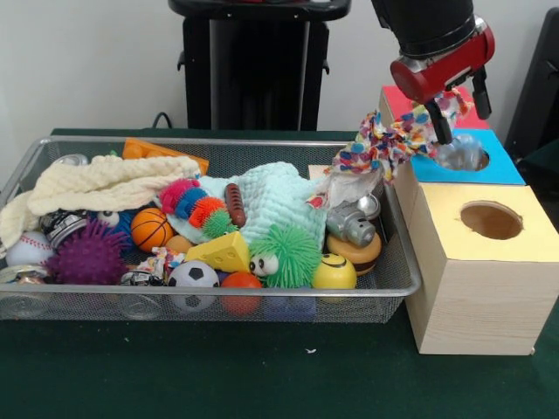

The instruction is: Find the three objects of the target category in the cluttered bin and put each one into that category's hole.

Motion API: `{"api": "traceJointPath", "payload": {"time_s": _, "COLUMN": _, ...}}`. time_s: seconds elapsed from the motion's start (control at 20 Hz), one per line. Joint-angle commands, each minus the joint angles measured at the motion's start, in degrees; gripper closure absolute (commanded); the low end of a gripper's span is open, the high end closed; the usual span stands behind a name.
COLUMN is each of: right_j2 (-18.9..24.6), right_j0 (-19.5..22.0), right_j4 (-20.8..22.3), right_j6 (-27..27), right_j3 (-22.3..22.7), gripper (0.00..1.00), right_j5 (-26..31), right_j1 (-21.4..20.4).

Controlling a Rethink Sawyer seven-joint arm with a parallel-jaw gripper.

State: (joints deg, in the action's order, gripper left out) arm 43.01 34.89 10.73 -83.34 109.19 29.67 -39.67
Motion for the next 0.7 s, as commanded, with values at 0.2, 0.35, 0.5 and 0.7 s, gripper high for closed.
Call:
{"api": "traceJointPath", "payload": {"time_s": 0.2, "right_j2": -0.79, "right_j0": 0.20, "right_j4": -0.12, "right_j6": -4.89, "right_j3": 1.62, "gripper": 0.00, "right_j5": 0.38, "right_j1": 0.47}}
{"api": "traceJointPath", "payload": {"time_s": 0.35, "right_j2": -1.71, "right_j0": -0.52, "right_j4": 0.42, "right_j6": -4.19, "right_j3": 0.63, "gripper": 0.00, "right_j5": 2.36, "right_j1": -0.13}}
{"api": "traceJointPath", "payload": {"time_s": 0.5, "right_j2": -2.68, "right_j0": -1.32, "right_j4": 1.57, "right_j6": -2.45, "right_j3": -0.74, "gripper": 0.00, "right_j5": 5.45, "right_j1": -0.87}}
{"api": "traceJointPath", "payload": {"time_s": 0.7, "right_j2": -3.47, "right_j0": -1.74, "right_j4": 3.29, "right_j6": 0.83, "right_j3": -2.19, "gripper": 0.00, "right_j5": 10.47, "right_j1": -2.25}}
